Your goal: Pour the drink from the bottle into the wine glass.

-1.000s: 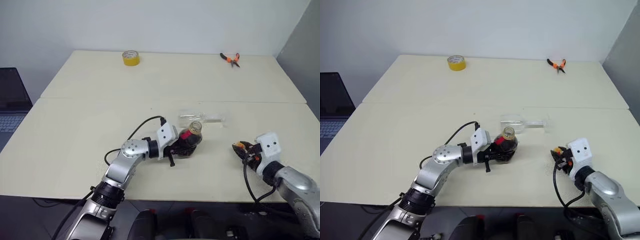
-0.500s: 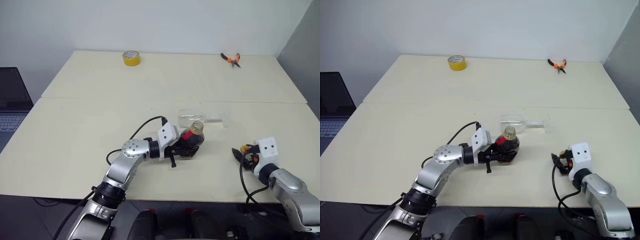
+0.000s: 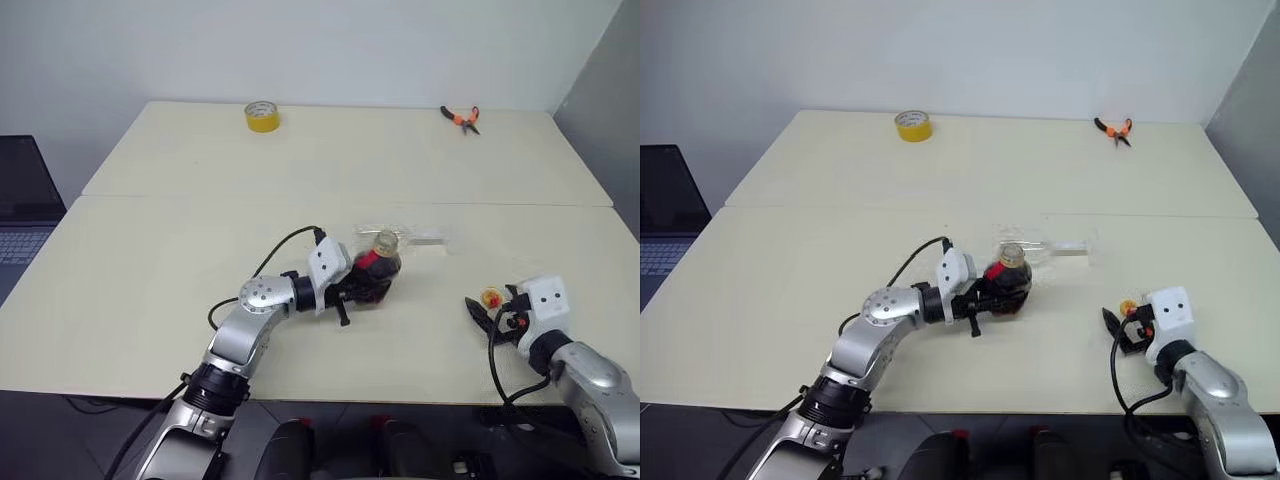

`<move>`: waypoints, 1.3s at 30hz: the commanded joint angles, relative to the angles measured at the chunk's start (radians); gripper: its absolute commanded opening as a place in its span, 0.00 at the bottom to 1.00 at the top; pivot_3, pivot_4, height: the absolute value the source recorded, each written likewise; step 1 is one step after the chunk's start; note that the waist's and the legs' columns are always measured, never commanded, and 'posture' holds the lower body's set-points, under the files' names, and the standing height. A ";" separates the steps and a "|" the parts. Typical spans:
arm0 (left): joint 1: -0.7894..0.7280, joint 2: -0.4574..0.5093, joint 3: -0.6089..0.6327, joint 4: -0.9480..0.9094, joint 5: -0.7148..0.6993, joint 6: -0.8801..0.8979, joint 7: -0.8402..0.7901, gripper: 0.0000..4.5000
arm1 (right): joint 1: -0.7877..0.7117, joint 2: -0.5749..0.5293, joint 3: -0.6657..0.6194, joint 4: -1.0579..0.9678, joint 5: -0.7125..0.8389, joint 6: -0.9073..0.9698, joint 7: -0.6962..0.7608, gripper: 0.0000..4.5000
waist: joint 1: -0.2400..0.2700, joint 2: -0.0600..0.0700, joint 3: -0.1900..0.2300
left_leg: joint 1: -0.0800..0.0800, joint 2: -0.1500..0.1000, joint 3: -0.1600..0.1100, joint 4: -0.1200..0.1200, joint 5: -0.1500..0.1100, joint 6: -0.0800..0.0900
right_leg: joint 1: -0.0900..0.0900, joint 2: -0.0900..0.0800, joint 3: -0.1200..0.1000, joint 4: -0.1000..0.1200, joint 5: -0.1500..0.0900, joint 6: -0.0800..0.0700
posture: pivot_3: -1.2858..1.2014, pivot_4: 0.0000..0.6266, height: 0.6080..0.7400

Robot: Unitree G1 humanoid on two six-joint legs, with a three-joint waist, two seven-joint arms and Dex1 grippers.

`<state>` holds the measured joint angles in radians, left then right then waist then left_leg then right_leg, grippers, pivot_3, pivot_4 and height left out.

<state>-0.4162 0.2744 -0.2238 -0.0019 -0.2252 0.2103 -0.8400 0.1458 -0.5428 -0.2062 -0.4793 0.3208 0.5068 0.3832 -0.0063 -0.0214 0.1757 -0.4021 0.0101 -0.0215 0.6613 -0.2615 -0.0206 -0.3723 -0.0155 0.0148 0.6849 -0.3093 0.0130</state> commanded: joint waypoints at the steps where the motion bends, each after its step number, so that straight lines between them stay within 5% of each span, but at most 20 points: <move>1: 0.005 -0.019 0.086 -0.038 -0.011 -0.027 0.099 0.15 | -0.019 -0.046 -0.005 -0.166 0.096 -0.011 0.115 1.00 | 0.000 0.000 0.000 | 0.000 0.000 0.000 0.000 0.000 0.000 | 0.000 0.000 0.000 0.000 0.000 0.000 | 0.52 0.24 1.00; 10: 0.001 -0.047 0.234 0.059 0.042 -0.100 0.356 0.15 | -0.243 -0.115 0.112 -0.304 0.294 0.136 0.217 1.00 | 0.004 -0.001 0.000 | 0.000 0.000 -0.001 0.001 0.000 0.000 | 0.001 0.000 -0.001 -0.001 0.000 0.000 | 0.52 0.24 1.00; 19: -0.093 -0.053 0.360 0.343 0.097 -0.246 0.588 0.15 | -0.469 -0.019 0.331 -0.220 0.242 0.154 0.205 1.00 | 0.009 -0.003 0.001 | -0.004 -0.002 -0.002 0.002 0.000 0.000 | -0.001 -0.003 -0.003 -0.003 0.001 0.000 | 0.52 0.24 1.00; 30: -0.183 -0.057 0.398 0.598 0.112 -0.369 0.685 0.15 | -0.532 0.042 0.397 -0.177 0.196 0.148 0.209 1.00 | 0.008 -0.004 0.001 | -0.006 -0.002 -0.003 0.003 0.000 0.000 | -0.002 -0.003 -0.004 -0.003 0.002 0.003 | 0.52 0.24 1.00; 39: -0.100 -0.076 0.389 0.522 0.103 -0.374 0.689 0.82 | -0.522 0.048 0.393 -0.200 0.192 0.158 0.200 1.00 | 0.006 -0.004 0.001 | -0.005 -0.002 -0.003 0.004 0.000 0.000 | -0.002 -0.003 -0.004 -0.002 0.002 0.003 | 0.52 0.24 1.00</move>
<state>-0.5440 0.2022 0.1647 0.5899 -0.1083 -0.1631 -0.1435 -0.3730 -0.4978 0.1981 -0.6340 0.5103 0.6721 0.5878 -0.0008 -0.0257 0.1763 -0.4075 0.0079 -0.0240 0.6648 -0.2611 -0.0206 -0.3743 -0.0189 0.0108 0.6826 -0.3068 0.0158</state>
